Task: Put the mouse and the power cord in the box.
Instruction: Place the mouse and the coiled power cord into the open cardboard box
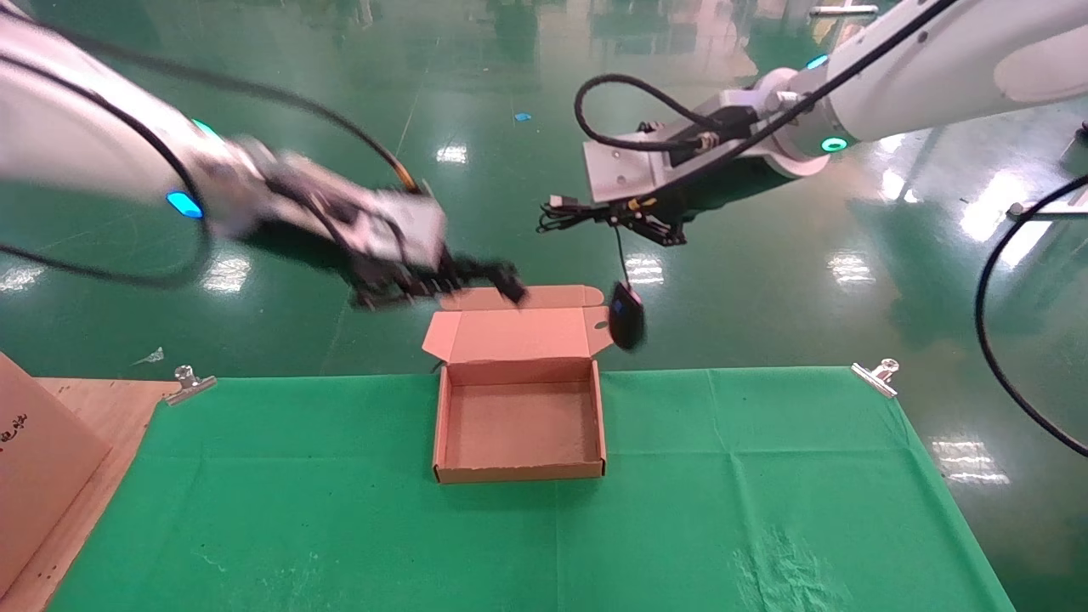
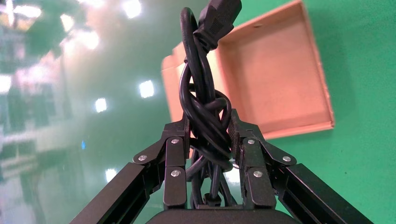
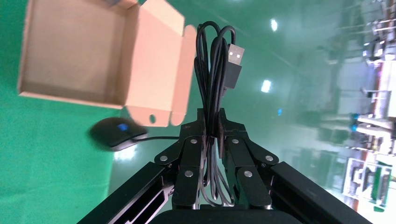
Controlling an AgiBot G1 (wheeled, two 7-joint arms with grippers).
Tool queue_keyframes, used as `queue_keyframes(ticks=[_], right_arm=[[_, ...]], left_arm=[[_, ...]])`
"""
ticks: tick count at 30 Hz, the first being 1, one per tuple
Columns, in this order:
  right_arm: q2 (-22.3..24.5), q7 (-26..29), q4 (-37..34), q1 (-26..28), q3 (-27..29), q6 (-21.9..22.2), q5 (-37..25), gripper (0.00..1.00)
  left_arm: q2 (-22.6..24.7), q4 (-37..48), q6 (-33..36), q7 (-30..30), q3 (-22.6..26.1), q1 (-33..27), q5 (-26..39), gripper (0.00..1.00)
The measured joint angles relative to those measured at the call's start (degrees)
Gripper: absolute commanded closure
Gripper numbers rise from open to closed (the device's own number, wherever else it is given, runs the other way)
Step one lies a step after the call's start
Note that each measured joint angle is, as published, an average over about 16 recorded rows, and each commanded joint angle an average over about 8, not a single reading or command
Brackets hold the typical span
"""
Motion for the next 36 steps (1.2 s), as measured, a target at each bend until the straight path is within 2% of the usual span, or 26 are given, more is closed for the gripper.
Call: queue_keyframes(ticks=[11, 20, 21, 28, 29, 36], right_arm=[[0.7, -1.9, -4.7, 0.1, -1.6, -6.2, 1.7, 1.0], [1.1, -5.8, -9.5, 0.0, -1.8, -10.1, 2.7, 1.0], [1.2, -6.2, -10.0, 0.0, -1.8, -10.2, 2.8, 1.0], [1.2, -8.7, -12.8, -0.7, -1.8, -10.0, 3.0, 1.0], [1.2, -9.0, -13.1, -0.8, -1.8, -9.9, 3.0, 1.0], [1.1, -10.1, -14.5, -1.4, -1.9, -9.6, 3.1, 1.0]], left_arm=[[1.3, -12.0, -25.3, -10.1, 2.4, 16.3, -1.3, 1.0], [1.4, -19.0, -33.7, -16.9, 8.5, 24.9, -2.0, 1.0], [1.4, -19.4, -34.3, -17.5, 9.3, 25.5, -2.1, 0.96], [1.5, -21.4, -37.9, -20.3, 14.2, 27.8, -3.0, 0.1], [1.5, -21.5, -38.4, -20.6, 14.8, 27.9, -3.1, 0.01], [1.4, -22.3, -40.4, -22.0, 18.5, 27.9, -4.6, 0.0]])
